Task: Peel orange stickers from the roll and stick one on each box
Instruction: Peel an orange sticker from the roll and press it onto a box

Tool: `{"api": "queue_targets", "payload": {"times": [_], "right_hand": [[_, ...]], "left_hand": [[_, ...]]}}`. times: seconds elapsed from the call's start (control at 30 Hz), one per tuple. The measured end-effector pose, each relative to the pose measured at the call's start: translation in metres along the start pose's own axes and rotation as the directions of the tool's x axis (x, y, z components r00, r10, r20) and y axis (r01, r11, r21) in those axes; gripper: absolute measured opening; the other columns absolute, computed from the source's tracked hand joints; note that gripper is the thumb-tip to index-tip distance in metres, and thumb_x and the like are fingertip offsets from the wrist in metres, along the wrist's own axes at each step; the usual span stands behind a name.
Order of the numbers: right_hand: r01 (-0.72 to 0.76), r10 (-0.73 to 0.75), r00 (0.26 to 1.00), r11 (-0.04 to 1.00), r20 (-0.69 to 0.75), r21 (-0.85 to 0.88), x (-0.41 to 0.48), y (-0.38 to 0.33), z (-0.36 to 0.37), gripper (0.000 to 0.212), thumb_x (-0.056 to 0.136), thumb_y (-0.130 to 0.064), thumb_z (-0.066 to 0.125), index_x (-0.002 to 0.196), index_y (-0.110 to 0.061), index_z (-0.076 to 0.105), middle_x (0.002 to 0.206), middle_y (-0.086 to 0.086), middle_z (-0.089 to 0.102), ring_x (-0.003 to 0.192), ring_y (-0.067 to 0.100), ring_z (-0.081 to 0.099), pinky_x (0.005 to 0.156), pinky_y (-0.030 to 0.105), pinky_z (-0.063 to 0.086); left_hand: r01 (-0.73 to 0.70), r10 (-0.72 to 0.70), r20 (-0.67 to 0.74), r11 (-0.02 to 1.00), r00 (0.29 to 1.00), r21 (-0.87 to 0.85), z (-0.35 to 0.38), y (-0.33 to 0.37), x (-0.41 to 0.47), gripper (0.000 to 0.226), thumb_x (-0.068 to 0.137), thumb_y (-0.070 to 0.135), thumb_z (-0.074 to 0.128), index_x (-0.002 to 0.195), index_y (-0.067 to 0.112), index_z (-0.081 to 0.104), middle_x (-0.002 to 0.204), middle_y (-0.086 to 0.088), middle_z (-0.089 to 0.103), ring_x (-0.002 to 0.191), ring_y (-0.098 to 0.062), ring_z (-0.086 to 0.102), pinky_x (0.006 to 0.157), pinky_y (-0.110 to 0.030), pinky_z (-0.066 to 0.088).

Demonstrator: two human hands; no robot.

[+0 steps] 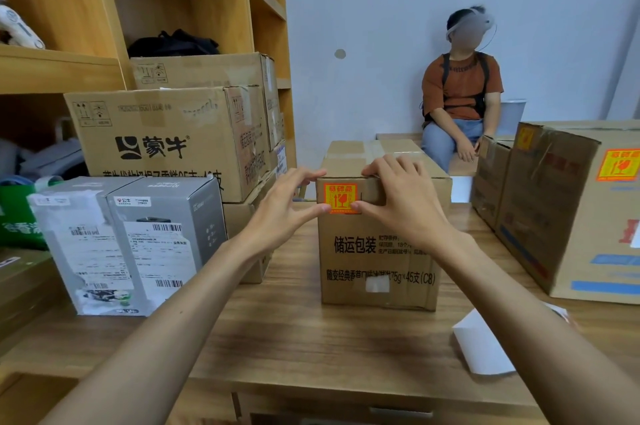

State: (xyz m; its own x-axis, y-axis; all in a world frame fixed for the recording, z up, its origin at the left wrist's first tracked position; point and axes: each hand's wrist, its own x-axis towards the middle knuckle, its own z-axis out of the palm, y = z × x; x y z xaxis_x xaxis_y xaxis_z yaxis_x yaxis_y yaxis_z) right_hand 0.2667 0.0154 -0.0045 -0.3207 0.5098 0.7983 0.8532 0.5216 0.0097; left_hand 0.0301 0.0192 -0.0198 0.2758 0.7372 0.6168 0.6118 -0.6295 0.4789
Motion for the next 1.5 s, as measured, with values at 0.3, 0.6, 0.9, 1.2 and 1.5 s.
{"api": "queue_targets", "payload": {"times": [0.3, 0.6, 0.9, 1.2, 1.5], "right_hand": [[0.027, -0.028, 1.0, 0.99, -0.002, -0.137, 0.0, -0.002, 0.007, 0.063, 0.073, -0.071, 0.064, 0.108, -0.019, 0.053, 0.103, -0.002, 0.057, 0.094, 0.021, 0.049, 0.083, 0.037, 0.037], [0.0, 0.0, 1.0, 1.0, 0.001, 0.009, 0.002, 0.004, 0.002, 0.044, 0.085, -0.06, 0.062, 0.105, -0.021, 0.058, 0.102, -0.006, 0.06, 0.095, 0.018, 0.05, 0.084, 0.035, 0.041], [-0.029, 0.024, 0.998, 0.996, 0.063, 0.08, 0.007, 0.014, -0.016, 0.042, 0.088, -0.059, 0.061, 0.111, -0.023, 0.063, 0.113, -0.009, 0.066, 0.107, 0.014, 0.054, 0.091, 0.031, 0.032], [-0.239, 0.223, 0.971, 0.935, 0.09, 0.26, -0.026, 0.053, -0.035, 0.045, 0.085, -0.041, 0.069, 0.129, -0.03, 0.064, 0.132, -0.013, 0.062, 0.126, 0.008, 0.049, 0.11, 0.048, 0.035], [-0.269, 0.271, 0.96, 0.962, -0.074, 0.04, -0.028, -0.006, -0.029, 0.038, 0.089, -0.051, 0.061, 0.121, -0.031, 0.069, 0.12, -0.003, 0.066, 0.111, 0.019, 0.045, 0.097, 0.037, 0.03]], "left_hand": [[-0.036, 0.037, -0.006, 0.994, 0.999, 0.104, 0.005, -0.002, 0.004, 0.058, 0.085, 0.052, 0.074, 0.132, 0.035, 0.046, 0.133, 0.016, 0.051, 0.123, 0.001, 0.047, 0.1, -0.03, 0.044], [-0.088, 0.084, 0.032, 0.977, 0.996, 0.196, -0.001, -0.003, 0.004, 0.049, 0.095, 0.056, 0.056, 0.137, 0.033, 0.043, 0.134, 0.022, 0.044, 0.125, -0.001, 0.048, 0.101, -0.045, 0.049], [-0.061, 0.057, 0.032, 0.986, 0.998, 0.156, -0.003, -0.002, 0.003, 0.048, 0.096, 0.057, 0.054, 0.139, 0.041, 0.042, 0.136, 0.016, 0.051, 0.125, -0.002, 0.049, 0.101, -0.045, 0.049], [0.018, 0.008, -0.098, 0.967, 0.995, 0.256, -0.009, 0.001, 0.005, 0.049, 0.097, 0.037, 0.063, 0.143, 0.03, 0.047, 0.139, 0.006, 0.045, 0.125, -0.01, 0.046, 0.097, -0.039, 0.048], [-0.056, 0.086, -0.07, 0.934, 0.994, 0.353, 0.046, 0.062, -0.021, 0.079, 0.084, 0.067, 0.064, 0.152, 0.041, 0.031, 0.155, 0.01, 0.026, 0.129, -0.017, 0.05, 0.083, -0.045, 0.056]]}}
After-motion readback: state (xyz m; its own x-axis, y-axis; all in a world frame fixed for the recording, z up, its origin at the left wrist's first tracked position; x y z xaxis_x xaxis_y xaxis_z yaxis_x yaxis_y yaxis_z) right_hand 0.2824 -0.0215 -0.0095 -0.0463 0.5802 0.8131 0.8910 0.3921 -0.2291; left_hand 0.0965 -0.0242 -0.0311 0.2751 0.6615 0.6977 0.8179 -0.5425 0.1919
